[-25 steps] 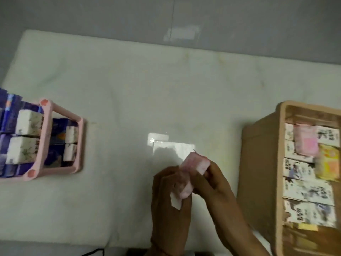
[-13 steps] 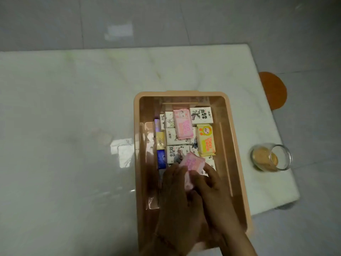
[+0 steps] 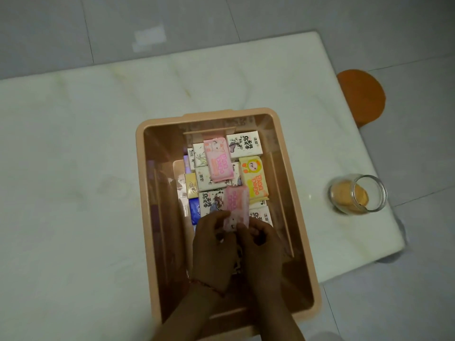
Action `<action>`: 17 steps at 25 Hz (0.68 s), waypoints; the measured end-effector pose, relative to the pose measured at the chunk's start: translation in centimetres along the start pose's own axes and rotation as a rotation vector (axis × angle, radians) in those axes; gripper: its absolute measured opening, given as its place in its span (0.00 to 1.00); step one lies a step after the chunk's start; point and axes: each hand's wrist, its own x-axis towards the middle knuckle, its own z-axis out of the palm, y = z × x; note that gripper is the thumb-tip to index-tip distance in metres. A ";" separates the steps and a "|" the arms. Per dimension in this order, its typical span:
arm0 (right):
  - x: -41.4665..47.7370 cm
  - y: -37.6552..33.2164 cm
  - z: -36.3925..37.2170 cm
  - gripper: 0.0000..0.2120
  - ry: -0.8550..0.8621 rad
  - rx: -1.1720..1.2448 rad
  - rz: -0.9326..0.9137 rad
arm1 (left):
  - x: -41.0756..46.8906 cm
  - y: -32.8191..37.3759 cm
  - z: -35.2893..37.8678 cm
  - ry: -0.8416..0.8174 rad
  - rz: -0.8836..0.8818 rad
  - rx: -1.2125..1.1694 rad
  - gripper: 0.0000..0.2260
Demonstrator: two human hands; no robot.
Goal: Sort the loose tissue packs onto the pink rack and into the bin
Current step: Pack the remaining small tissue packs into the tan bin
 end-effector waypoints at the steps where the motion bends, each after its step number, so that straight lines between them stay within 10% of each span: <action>1: -0.3 0.1 0.0 0.06 0.005 -0.006 -0.022 | -0.1 -0.2 -0.1 0.005 -0.007 -0.017 0.13; 11: -0.4 -1.6 -0.6 0.14 0.085 -0.321 -0.196 | 0.2 1.8 -2.2 0.106 0.164 -0.027 0.20; 17: -3.4 -6.5 1.7 0.08 -0.127 -0.314 -0.442 | -1.2 4.2 -10.0 0.487 0.484 -0.161 0.16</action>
